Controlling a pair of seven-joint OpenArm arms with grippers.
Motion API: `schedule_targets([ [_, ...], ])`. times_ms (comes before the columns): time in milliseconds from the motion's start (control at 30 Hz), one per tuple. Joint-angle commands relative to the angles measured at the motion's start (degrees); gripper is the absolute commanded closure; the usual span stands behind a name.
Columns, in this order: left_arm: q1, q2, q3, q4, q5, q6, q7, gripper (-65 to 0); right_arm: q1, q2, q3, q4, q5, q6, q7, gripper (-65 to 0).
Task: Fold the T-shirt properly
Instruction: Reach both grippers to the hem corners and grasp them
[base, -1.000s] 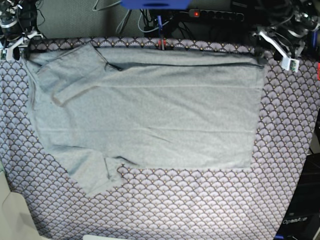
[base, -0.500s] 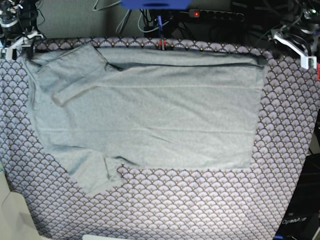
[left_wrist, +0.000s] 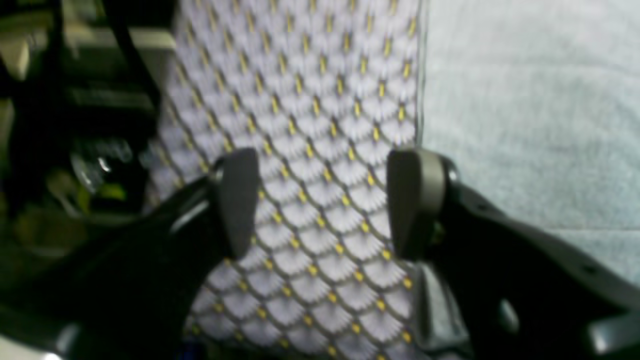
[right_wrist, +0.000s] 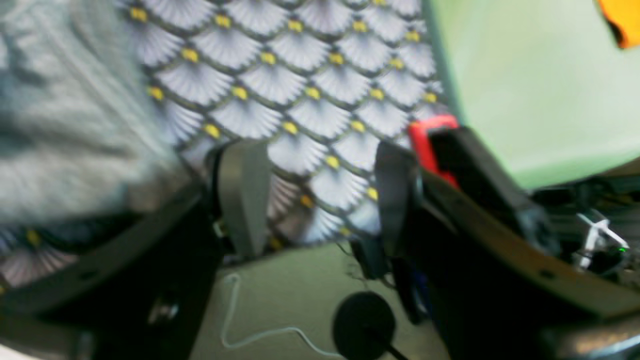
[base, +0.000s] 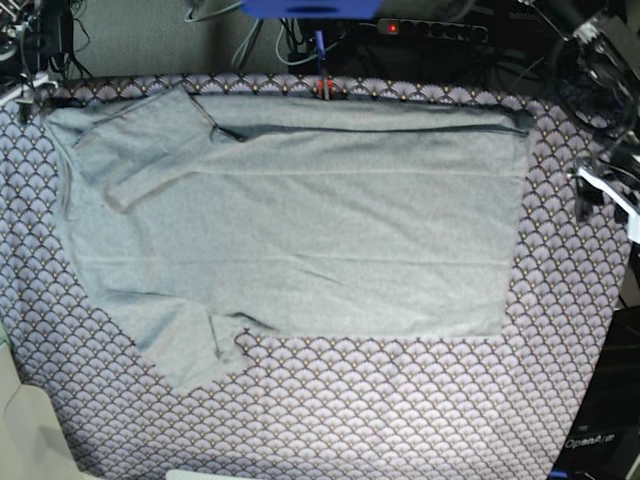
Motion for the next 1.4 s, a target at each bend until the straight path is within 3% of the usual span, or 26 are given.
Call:
schedule_targets([
  [0, -1.8, -1.3, 1.3, -0.7, -0.2, 0.2, -0.4, -41.4, 1.7, 1.5, 0.8, 1.7, 0.8, -0.5, 1.7, -34.4],
  [133, -4.7, -3.0, 4.4, -5.5, -0.2, 0.2, -0.4, -45.6, 7.2, 1.8, -0.2, 1.9, -0.5, -0.5, 1.7, -34.4],
  [233, -7.6, -2.8, 5.0, -9.1, -0.4, 0.2, -0.4, -45.8, 14.6, 1.9, -2.7, 1.9, -6.8, -0.5, 1.7, -34.4],
  [367, -12.3, -0.4, 5.1, -12.8, -0.2, 0.2, -1.1, -45.8, 24.0, 1.9, -7.0, 0.3, -14.2, -0.5, 1.7, -34.4],
  [533, -18.5, 0.3, 5.3, -15.5, -0.2, 0.5, -1.1, -45.8, 32.3, 1.9, -13.3, -5.6, -18.3, -0.5, 1.7, -34.3],
  [700, -22.9, -0.1, 12.6, -23.5, -0.2, 6.9, -7.9, -45.8, 40.6, 1.5, -15.0, -15.7, -23.8, -0.5, 1.7, -34.2],
  [867, -25.4, -0.9, 21.1, -31.2, -0.2, 12.6, -17.2, -45.8, 47.4, 3.4, -15.1, -25.8, -24.1, -0.5, 1.7, -34.4],
  [967, -27.1, -1.0, 24.2, -34.9, -0.2, 15.4, -19.0, -45.8, 50.3, 4.9, -16.1, -31.6, -24.1, -0.5, 1.7, -34.4],
  [1200, -27.0, -0.7, 24.9, -35.1, -0.3, 16.3, -19.0, -45.8, 52.9, 7.9, -15.9, -42.6, -23.9, -0.5, 2.5, -34.1],
  [1367, -24.7, -1.0, 24.7, -31.8, -0.3, 16.3, -18.8, -45.8, 53.2, 8.5, -15.8, -48.1, -23.8, -0.5, 7.5, -34.3],
])
